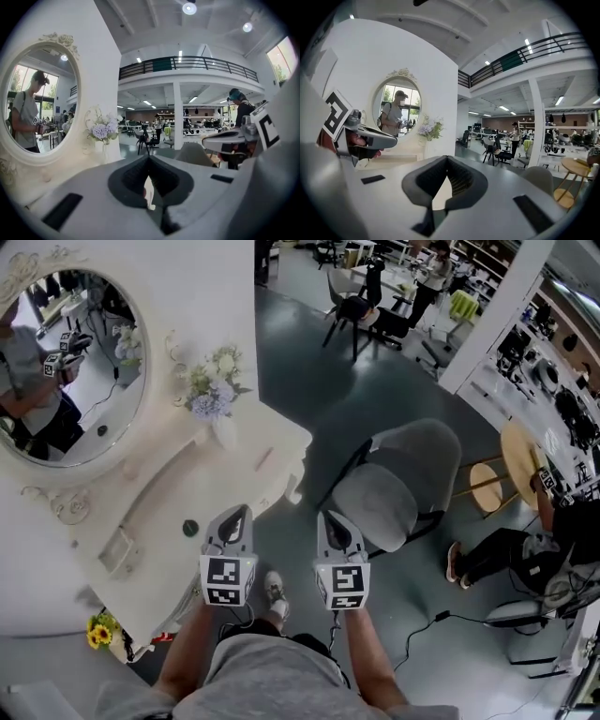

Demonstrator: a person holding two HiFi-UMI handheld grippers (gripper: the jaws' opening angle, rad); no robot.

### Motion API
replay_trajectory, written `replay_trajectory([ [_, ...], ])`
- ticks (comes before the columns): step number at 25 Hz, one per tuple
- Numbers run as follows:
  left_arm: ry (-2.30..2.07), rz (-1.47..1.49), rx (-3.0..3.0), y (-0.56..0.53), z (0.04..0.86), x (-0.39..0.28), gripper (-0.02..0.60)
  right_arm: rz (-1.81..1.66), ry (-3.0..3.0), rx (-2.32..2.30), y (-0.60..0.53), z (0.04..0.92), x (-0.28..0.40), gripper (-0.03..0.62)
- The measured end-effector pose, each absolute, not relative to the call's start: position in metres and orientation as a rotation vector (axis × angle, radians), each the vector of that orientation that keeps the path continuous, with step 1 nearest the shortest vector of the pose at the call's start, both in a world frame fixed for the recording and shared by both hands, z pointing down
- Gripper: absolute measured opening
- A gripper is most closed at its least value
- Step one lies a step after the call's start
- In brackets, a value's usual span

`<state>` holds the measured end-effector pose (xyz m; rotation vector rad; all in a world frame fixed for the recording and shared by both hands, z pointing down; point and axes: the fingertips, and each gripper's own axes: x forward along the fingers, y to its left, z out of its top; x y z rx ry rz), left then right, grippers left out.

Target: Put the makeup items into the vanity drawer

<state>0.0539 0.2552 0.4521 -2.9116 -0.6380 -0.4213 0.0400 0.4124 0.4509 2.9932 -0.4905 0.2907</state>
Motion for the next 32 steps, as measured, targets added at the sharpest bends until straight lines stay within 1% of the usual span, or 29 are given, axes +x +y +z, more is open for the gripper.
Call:
replay_trajectory([
  [6,-0.540,-0.527,-2.934,0.228,0.480,0.102,0.000,0.386,-0.628,2.959,0.379,0.478,0.106,0.014],
  [16,-0.396,-0.728,-2.974,0.184,0.537,0.165,0.000,0.582,-0.778,2.908,0.325,0.551,0.199,0.014],
  [23,-0.290,-0.863,-2.966,0.157,0.590,0.182,0.000,0.768,-0.821,2.874,0.306,0.614,0.240,0.014],
  [27,-0.241,-0.898,-2.971,0.144,0.603,0.188,0.000,0.897,-0.833,2.853,0.295,0.643,0.256,0.018],
  [28,-0.232,-0.906,-2.972,0.142,0.605,0.188,0.000,0.933,-0.840,2.850,0.291,0.650,0.259,0.040],
  [29,-0.222,-0.915,-2.975,0.139,0.608,0.189,0.000,0.968,-0.850,2.846,0.287,0.656,0.262,0.126],
  [30,-0.214,-0.924,-2.979,0.137,0.609,0.190,0.000,1.000,-0.857,2.841,0.284,0.662,0.267,0.183],
  [32,-0.201,-0.938,-2.989,0.134,0.611,0.193,0.000,1.048,-0.844,2.832,0.279,0.671,0.276,0.220],
])
